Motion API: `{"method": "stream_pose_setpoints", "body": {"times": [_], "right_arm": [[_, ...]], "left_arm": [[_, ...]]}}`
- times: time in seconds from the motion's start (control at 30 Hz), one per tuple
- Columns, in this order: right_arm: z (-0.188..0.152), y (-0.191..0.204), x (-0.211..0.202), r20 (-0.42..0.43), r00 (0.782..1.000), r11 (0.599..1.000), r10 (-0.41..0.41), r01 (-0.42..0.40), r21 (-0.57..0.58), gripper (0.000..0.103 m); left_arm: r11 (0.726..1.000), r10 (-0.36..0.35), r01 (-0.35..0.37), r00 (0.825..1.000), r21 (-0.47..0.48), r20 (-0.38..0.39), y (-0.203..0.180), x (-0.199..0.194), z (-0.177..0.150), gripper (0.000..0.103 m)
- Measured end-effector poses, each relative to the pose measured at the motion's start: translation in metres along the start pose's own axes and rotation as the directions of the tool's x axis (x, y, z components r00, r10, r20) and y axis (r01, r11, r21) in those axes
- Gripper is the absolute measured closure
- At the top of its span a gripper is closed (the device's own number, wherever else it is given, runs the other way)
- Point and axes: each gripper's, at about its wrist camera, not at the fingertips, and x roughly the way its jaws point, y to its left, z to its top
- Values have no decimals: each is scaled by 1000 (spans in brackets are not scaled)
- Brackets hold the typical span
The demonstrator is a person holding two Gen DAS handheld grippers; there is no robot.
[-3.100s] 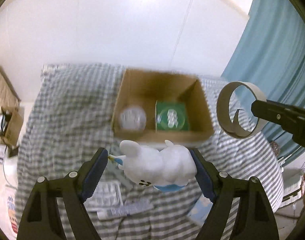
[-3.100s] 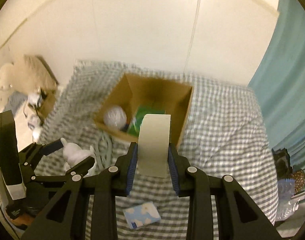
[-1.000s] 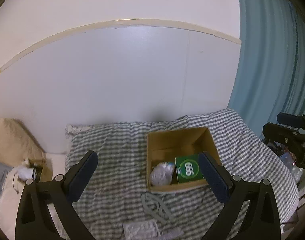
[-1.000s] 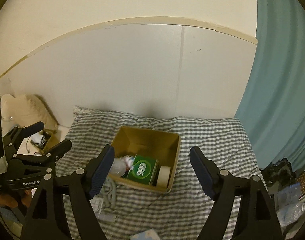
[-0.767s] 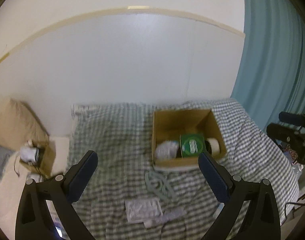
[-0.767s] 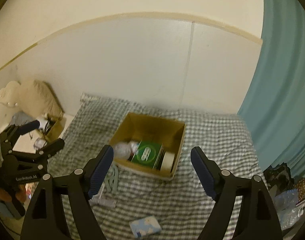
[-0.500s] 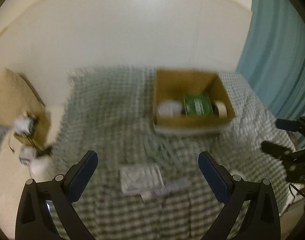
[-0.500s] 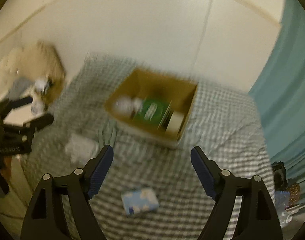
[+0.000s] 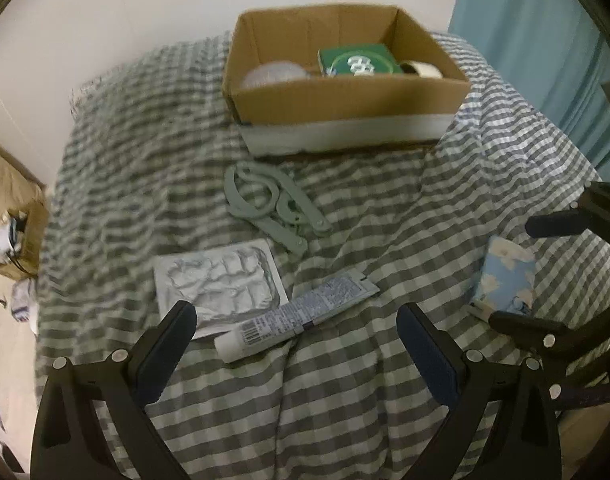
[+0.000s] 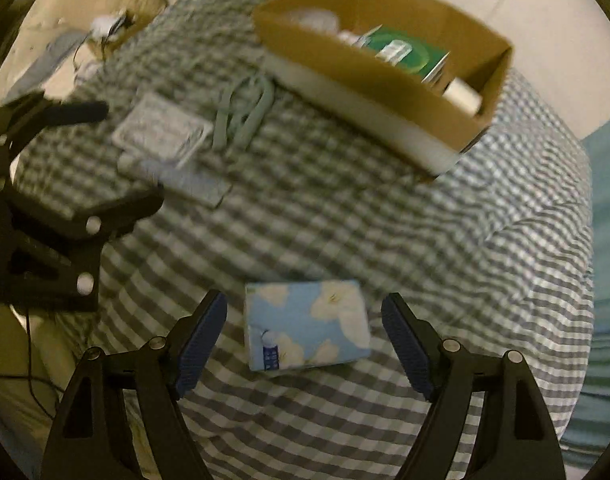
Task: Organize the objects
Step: 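Grasp the white tube with the left tool while the right tool grasps the blue tissue pack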
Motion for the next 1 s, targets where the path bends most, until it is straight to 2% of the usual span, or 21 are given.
{"method": "stream_pose_setpoints", "body": {"times": [0.13,0.27,0.33,0.4,0.53,0.57,0.6,0.7,0.83,0.9,1.0], "right_arm": [[-1,-6,17,-55,998,1000,10,-9,13,23],[-3,-13,26,-102,994,998,37,-33,45,23],[-4,-14,29,-114,993,998,36,-30,52,23],[-4,-14,31,-123,992,999,35,-30,46,23],[-3,-11,30,-132,991,999,32,-28,39,26],[-1,-10,29,-128,991,999,34,-29,38,27],[-1,-10,28,-125,992,999,35,-30,42,27],[1,-12,19,-102,995,998,9,-3,58,28],[7,-15,-4,-37,999,997,-1,4,81,29],[13,-18,-19,-2,1000,995,-6,7,104,29],[26,-19,-37,51,998,990,-24,17,137,29]], "left_arm": [[1000,-1,2,999,11,-52,-3,18,-5,4],[996,17,-9,995,85,-93,-16,37,-13,8],[993,36,-26,996,116,-83,-21,41,-14,10],[991,34,-25,997,134,-70,-23,43,-13,19],[993,11,-3,998,117,-70,-14,47,-13,30],[993,7,1,998,118,-70,-13,48,-12,37],[992,6,3,997,124,-71,-12,47,-12,48],[991,27,-17,997,134,-74,-11,45,-14,64],[995,20,-11,996,101,-82,-4,31,-14,75],[996,3,2,998,90,-58,-4,20,-13,82],[997,-15,17,1000,78,-17,-6,-1,-12,87]]}}
